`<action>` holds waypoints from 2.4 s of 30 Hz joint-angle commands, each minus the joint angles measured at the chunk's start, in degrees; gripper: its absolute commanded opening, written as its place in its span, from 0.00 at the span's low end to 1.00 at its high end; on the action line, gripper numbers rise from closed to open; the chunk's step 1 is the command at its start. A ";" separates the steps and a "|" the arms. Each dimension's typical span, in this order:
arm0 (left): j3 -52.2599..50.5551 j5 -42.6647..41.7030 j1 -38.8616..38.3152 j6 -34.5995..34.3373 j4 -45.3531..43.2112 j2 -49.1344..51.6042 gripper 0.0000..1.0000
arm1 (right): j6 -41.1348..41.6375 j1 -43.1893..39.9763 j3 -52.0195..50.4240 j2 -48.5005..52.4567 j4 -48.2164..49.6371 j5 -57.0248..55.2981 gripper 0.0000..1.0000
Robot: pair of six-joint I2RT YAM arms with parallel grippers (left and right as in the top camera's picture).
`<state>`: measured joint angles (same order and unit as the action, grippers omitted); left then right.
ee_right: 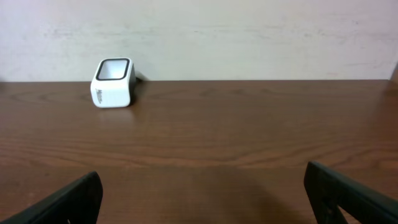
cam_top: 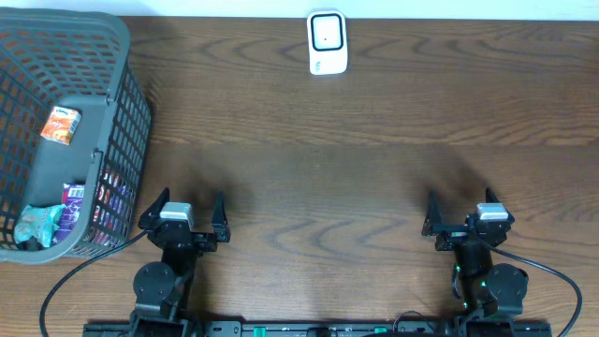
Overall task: Scan the item barcode
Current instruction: 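Move the left gripper toward the grey basket, then reach into the basket and grasp the red-orange candy bar with left gripper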
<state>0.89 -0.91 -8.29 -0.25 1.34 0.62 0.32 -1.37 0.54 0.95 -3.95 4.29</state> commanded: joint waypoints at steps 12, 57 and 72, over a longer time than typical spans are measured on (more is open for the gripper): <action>-0.61 -10.86 0.17 -14.01 1.70 -0.37 0.99 | -0.81 -0.83 -0.22 -0.20 -0.02 0.15 0.99; 117.81 52.65 7.69 12.66 42.99 82.29 0.99 | -0.81 -0.83 -0.22 -0.20 -0.02 0.15 0.99; 118.55 5.51 37.09 -9.94 62.84 94.77 0.99 | -0.81 -0.83 -0.22 -0.17 -0.02 0.13 0.99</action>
<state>117.91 18.22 24.84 -8.01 64.01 94.21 0.32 -1.37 0.47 1.02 -3.86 4.29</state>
